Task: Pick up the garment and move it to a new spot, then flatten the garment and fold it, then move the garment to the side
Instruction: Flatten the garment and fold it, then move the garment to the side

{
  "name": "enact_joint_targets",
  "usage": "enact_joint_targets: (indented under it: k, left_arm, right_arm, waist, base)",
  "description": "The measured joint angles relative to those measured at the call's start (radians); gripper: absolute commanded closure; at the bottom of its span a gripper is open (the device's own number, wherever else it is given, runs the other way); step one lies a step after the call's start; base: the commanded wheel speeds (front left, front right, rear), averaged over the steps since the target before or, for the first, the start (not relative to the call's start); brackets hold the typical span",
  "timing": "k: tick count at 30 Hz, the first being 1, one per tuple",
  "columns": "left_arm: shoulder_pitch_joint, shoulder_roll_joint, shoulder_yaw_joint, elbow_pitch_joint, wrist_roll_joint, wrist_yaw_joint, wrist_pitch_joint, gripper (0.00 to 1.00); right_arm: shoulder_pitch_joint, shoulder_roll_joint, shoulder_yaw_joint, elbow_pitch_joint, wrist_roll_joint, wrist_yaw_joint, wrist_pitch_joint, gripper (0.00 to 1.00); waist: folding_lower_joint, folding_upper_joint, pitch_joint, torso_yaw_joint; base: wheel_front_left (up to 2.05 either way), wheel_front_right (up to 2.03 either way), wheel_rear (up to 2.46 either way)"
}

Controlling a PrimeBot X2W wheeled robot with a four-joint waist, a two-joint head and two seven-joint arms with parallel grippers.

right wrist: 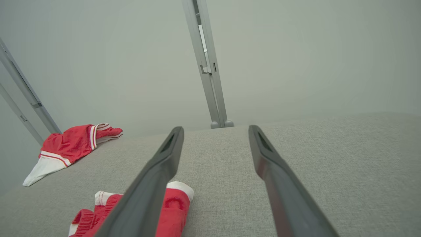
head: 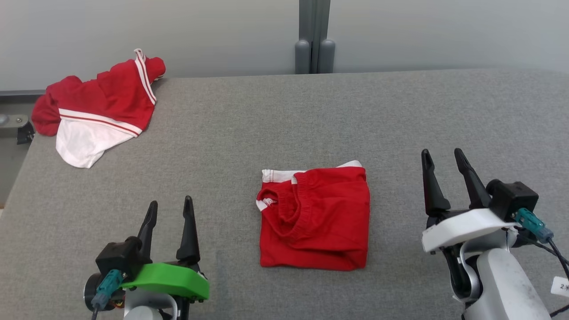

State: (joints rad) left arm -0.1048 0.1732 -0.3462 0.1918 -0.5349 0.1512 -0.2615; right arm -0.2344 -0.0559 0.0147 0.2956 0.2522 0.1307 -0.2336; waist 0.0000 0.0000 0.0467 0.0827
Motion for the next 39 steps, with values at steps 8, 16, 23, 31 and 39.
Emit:
enact_joint_targets:
  k: [8,16,23,31,39]
  left_arm:
    - [0.084,-0.016,0.081,-0.038,0.036,-0.011,-0.001,0.0]
    - [0.13,-0.037,0.117,-0.04,0.063,-0.034,-0.001,0.0]
    - [0.135,-0.051,0.13,-0.029,0.084,-0.049,-0.001,0.0]
    - [0.135,-0.06,0.139,-0.017,0.101,-0.059,-0.001,0.0]
    - [0.134,-0.065,0.129,0.0,0.114,-0.069,-0.001,0.0]
  right_arm:
    - [0.12,0.005,0.007,-0.094,0.001,0.0,0.014,0.0]
    - [0.154,0.006,0.027,-0.114,0.001,0.0,0.008,0.0]
    - [0.168,0.006,0.029,-0.104,-0.004,0.0,0.009,0.0]
    - [0.169,0.006,0.025,-0.086,-0.007,0.0,0.023,0.0]
    - [0.125,0.007,-0.007,-0.026,0.049,0.0,0.222,0.0]
  waist:
    - [0.0,0.0,-0.027,-0.034]
    - [0.0,0.0,-0.047,-0.041]
    - [0.0,0.0,-0.055,-0.03]
    - [0.0,0.0,-0.056,-0.02]
    - [0.0,0.0,-0.058,0.012]
  base:
    - [0.0,0.0,0.0]
    - [0.0,0.0,0.0]
    - [0.0,0.0,0.0]
    - [0.0,0.0,0.0]
    - [0.0,0.0,0.0]
